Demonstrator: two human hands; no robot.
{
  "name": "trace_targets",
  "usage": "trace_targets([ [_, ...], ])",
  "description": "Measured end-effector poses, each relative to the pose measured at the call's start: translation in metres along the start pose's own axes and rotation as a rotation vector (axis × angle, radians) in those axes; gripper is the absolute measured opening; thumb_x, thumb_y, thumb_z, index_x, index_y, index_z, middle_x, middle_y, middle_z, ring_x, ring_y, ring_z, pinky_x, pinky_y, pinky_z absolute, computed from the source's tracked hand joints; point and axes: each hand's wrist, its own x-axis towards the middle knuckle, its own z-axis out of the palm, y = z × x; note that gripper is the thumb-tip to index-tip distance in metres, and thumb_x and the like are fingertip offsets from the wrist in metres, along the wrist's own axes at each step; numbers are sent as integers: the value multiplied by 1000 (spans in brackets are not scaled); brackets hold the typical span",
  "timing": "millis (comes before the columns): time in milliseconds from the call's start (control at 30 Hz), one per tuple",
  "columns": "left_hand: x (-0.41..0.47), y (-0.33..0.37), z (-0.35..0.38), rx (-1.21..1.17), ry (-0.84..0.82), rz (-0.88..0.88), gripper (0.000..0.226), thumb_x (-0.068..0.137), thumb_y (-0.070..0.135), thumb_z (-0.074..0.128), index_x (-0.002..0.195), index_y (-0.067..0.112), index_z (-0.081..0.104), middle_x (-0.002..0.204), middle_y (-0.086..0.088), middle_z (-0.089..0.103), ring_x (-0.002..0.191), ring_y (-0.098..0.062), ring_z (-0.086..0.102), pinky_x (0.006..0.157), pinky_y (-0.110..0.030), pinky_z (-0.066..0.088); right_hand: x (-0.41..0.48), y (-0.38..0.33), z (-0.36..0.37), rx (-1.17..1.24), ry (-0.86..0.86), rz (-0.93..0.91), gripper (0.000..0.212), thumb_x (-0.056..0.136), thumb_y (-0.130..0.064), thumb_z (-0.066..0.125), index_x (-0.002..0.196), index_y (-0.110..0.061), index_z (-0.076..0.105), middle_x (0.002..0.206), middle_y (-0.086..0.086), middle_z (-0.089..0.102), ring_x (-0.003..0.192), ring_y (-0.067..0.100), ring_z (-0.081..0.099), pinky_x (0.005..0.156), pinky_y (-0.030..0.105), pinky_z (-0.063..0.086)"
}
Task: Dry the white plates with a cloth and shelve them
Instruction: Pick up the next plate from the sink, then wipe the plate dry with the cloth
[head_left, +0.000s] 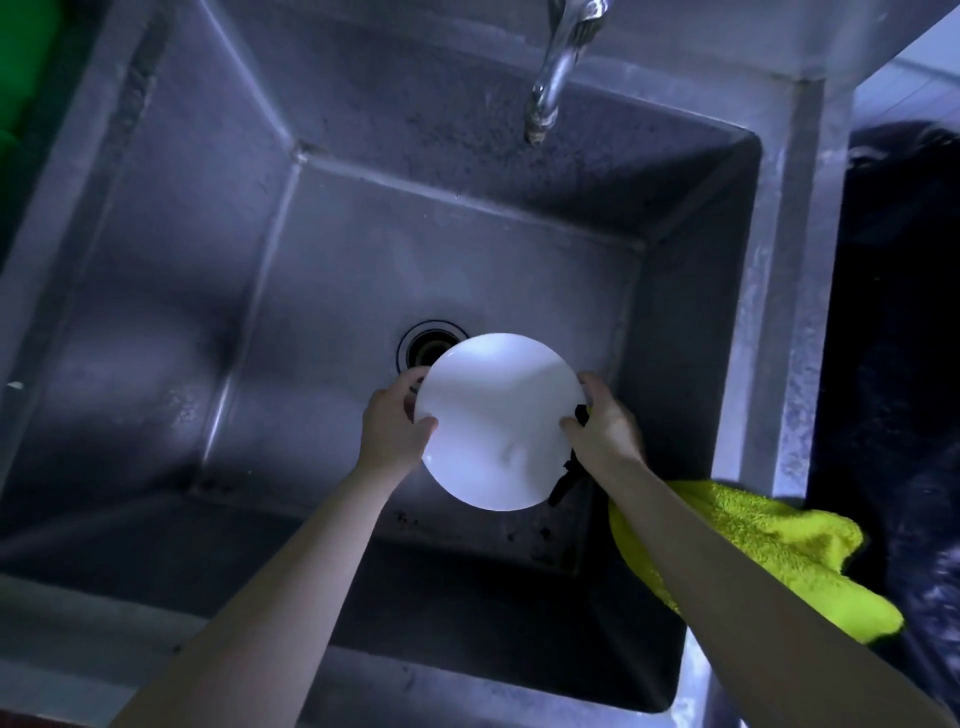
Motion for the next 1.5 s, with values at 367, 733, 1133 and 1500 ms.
trace_targets([
  [367,-45,73,-66,-529,-101,54,62,90,-7,59,126,43,60,106,-4,75,99,-21,69,87,-41,55,-49,-49,-81,386,164,-149,40,85,-15,67,120,-34,61,94,-24,59,78,4,63,66,24,55],
  [733,-134,174,-58,-847,59,251,47,106,14,43,145,41,47,149,11,53,139,-14,48,118,-49,37,-127,-82,-165,579,306,-198,25,79,-23,75,98,-38,69,99,0,71,93,28,69,83,51,57],
  [1133,-188,223,-66,-849,126,312,48,103,25,42,110,69,60,111,36,63,104,-1,61,61,-14,53,-219,-122,-277,331,543,-478,40,94,-45,59,67,-20,76,48,-7,61,47,1,52,52,14,37],
  [1500,-206,255,-78,-796,134,487,45,107,18,38,126,56,53,120,48,53,116,17,48,95,-19,36,-237,-191,-279,-136,884,-639,65,96,-53,50,48,-16,27,44,1,31,46,24,32,47,33,20],
])
